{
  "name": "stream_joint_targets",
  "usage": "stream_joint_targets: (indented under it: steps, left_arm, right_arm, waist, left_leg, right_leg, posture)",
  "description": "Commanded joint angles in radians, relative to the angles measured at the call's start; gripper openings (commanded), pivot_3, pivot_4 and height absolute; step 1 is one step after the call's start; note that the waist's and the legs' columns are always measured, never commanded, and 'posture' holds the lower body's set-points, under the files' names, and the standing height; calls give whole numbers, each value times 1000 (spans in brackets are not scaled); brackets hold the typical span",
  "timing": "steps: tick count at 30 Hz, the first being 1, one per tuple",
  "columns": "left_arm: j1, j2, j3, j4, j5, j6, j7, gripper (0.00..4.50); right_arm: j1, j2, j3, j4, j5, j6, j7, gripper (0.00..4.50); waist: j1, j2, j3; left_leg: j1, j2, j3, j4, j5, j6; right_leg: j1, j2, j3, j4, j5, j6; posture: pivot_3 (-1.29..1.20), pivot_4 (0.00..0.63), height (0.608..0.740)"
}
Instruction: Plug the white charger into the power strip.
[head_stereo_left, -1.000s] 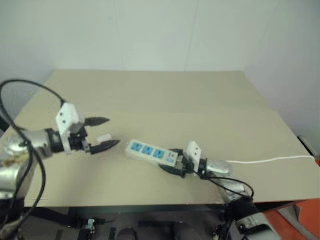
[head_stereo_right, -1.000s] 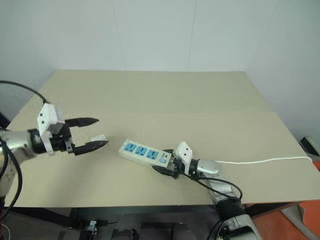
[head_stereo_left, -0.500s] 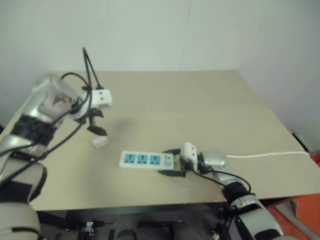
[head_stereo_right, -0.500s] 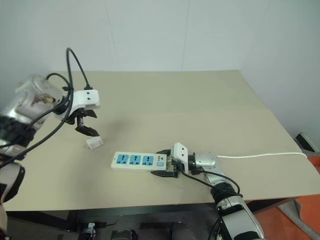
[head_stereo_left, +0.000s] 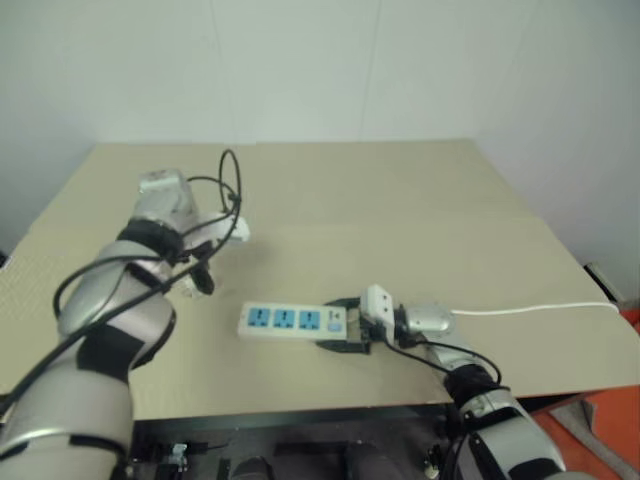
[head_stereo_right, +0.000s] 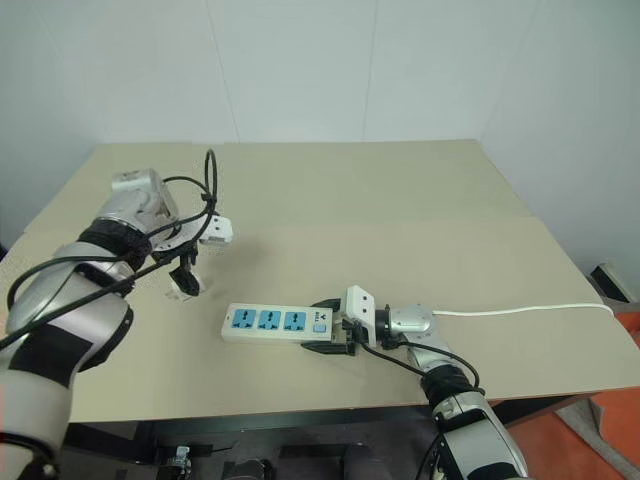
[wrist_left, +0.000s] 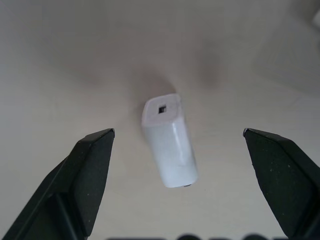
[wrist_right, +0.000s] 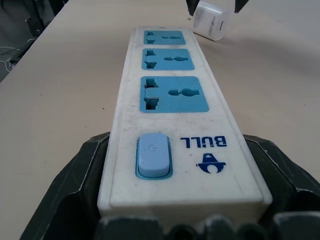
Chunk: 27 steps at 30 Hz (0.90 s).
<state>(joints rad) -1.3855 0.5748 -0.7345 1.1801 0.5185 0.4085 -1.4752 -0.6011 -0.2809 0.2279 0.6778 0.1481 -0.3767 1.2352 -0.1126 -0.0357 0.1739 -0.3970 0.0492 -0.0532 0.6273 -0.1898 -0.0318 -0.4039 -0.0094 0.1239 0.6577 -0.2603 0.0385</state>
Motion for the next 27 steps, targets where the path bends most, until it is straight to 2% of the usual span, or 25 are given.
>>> stream_joint_targets:
  steps: [1, 13, 22, 25, 27]
  left_arm:
    - [-56, -15, 17, 62, 38, 22, 46, 4500]
    - [-26, -71, 80, 143, 43, 83, 163, 4500]
    - [-11, -100, 105, 151, 53, 97, 159, 4500]
    - [-2, -101, 106, 151, 56, 96, 152, 3943]
    - [2, -102, 107, 149, 57, 100, 155, 3326]
  right_arm:
    - [23, -5, 18, -4, -35, 23, -11, 3423]
    - [26, 0, 16, -20, -29, 38, -10, 3423]
    - [43, -4, 13, -51, -23, 60, -16, 3423]
    - [48, -4, 11, -59, -21, 66, -19, 3423]
    - [50, -5, 10, -65, -22, 68, -22, 3423]
  waist:
    - [0, 0, 0]
    - [-1, 0, 0]
    - [-3, 0, 0]
    - [-4, 0, 0]
    - [-4, 0, 0]
  left_leg:
    - [0, 0, 0, 0, 0, 0]
    - [0, 0, 0, 0, 0, 0]
    - [0, 0, -1, 0, 0, 0]
    - [0, 0, -1, 0, 0, 0]
    - [0, 0, -1, 0, 0, 0]
  right_leg:
    - [0, 0, 0, 0, 0, 0]
    - [0, 0, 0, 0, 0, 0]
    - [0, 0, 0, 0, 0, 0]
    - [0, 0, 0, 0, 0, 0]
    - [0, 0, 0, 0, 0, 0]
  posture:
    - [0, 150, 740]
    - [0, 150, 740]
    - [0, 150, 740]
    - [0, 150, 740]
    - [0, 150, 740]
